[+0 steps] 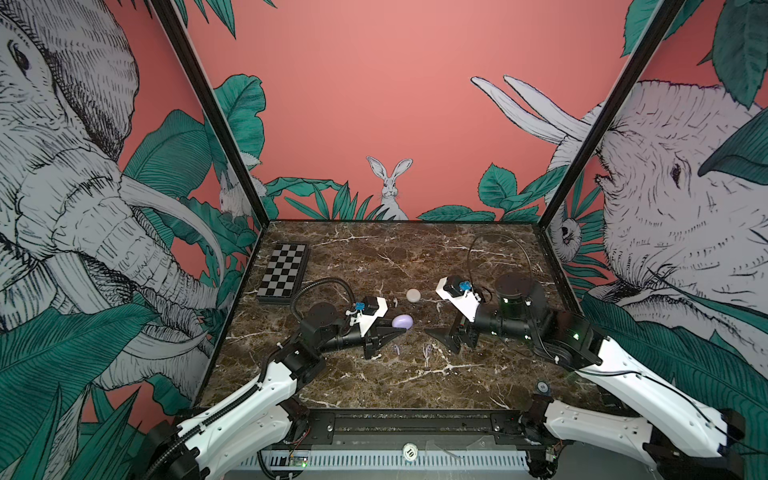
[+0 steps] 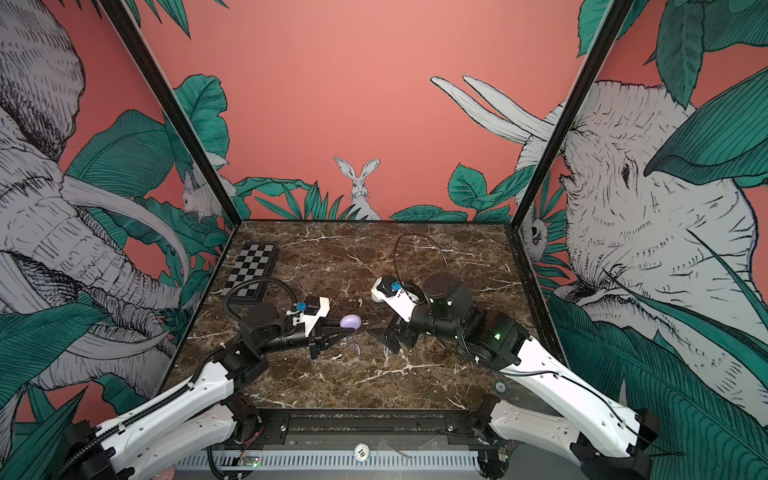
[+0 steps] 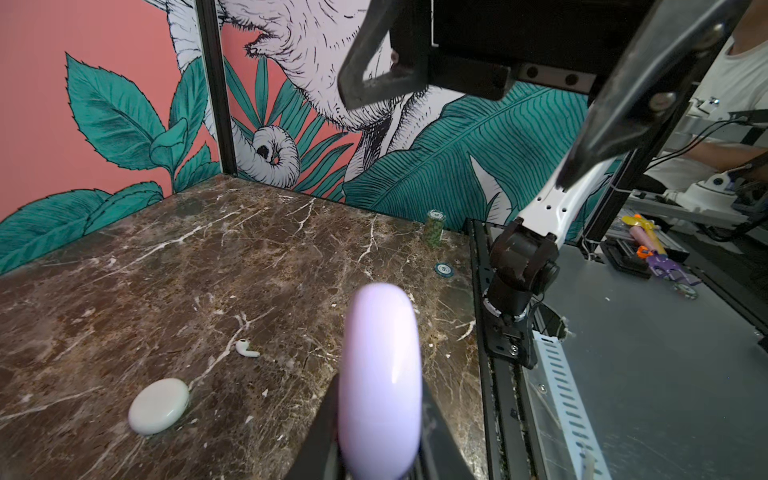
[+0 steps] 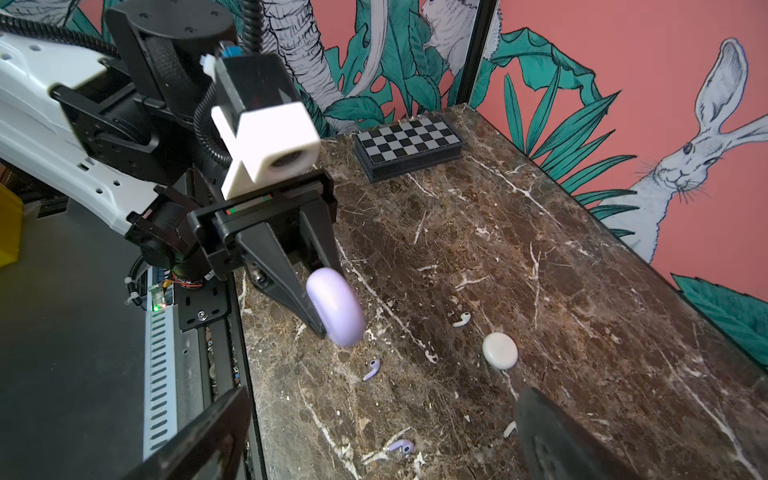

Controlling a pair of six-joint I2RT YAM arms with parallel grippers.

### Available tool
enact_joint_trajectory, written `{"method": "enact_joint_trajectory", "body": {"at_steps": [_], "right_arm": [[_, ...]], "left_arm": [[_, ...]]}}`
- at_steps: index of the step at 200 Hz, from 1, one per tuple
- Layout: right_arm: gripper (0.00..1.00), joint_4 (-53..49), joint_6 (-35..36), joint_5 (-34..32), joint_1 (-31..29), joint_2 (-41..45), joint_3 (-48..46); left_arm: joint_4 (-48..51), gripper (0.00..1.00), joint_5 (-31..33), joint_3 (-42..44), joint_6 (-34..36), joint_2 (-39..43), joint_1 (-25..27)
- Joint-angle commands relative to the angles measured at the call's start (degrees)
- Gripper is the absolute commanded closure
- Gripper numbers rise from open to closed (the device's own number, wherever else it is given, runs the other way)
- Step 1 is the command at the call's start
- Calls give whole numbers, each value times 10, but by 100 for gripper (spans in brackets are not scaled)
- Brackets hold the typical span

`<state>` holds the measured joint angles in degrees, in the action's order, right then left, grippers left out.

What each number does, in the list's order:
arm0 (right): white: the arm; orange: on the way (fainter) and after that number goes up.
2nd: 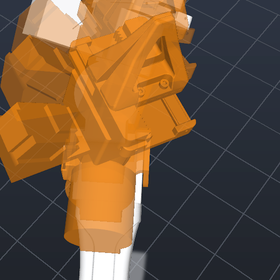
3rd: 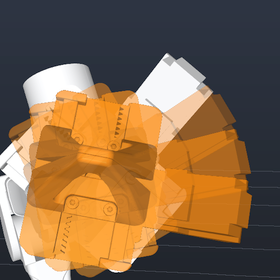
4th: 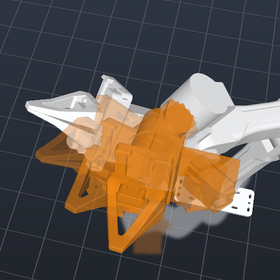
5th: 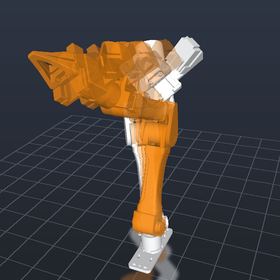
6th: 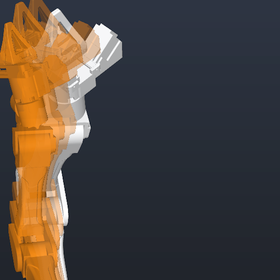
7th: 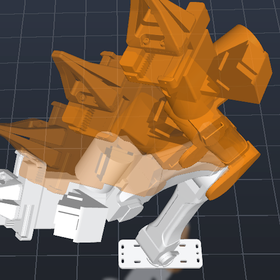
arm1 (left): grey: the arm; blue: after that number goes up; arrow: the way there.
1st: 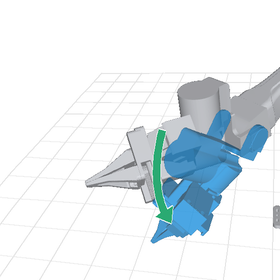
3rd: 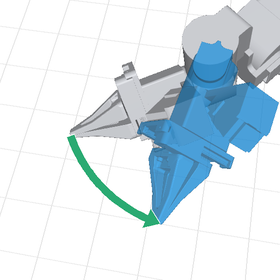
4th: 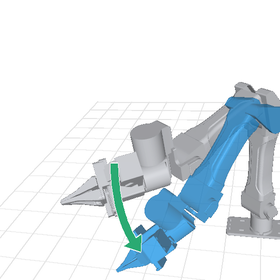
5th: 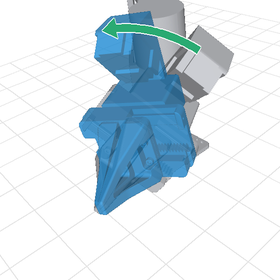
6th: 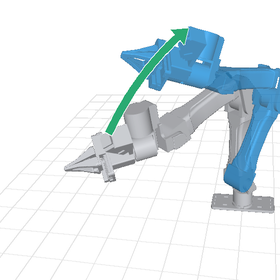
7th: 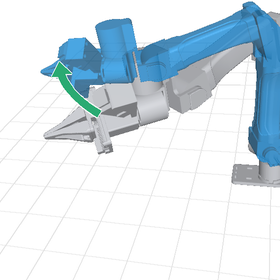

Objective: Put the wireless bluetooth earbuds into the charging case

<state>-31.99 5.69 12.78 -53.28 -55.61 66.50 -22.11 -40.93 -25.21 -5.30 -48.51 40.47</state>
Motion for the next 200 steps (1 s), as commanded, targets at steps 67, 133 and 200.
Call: {"method": "enact_joint_trajectory", "body": {"at_steps": [67,133,200], "right_arm": [[2,-13,111,-154,-103,-54,59],[2,-18,124,-182,-115,-83,64],[2,-22,154,-235,-142,-102,71]], "left_arm": [[61,100,97,-9,41,59,17],[27,100,90,7,2,53,27],[4,100,8,2,-15,17,44]]}}
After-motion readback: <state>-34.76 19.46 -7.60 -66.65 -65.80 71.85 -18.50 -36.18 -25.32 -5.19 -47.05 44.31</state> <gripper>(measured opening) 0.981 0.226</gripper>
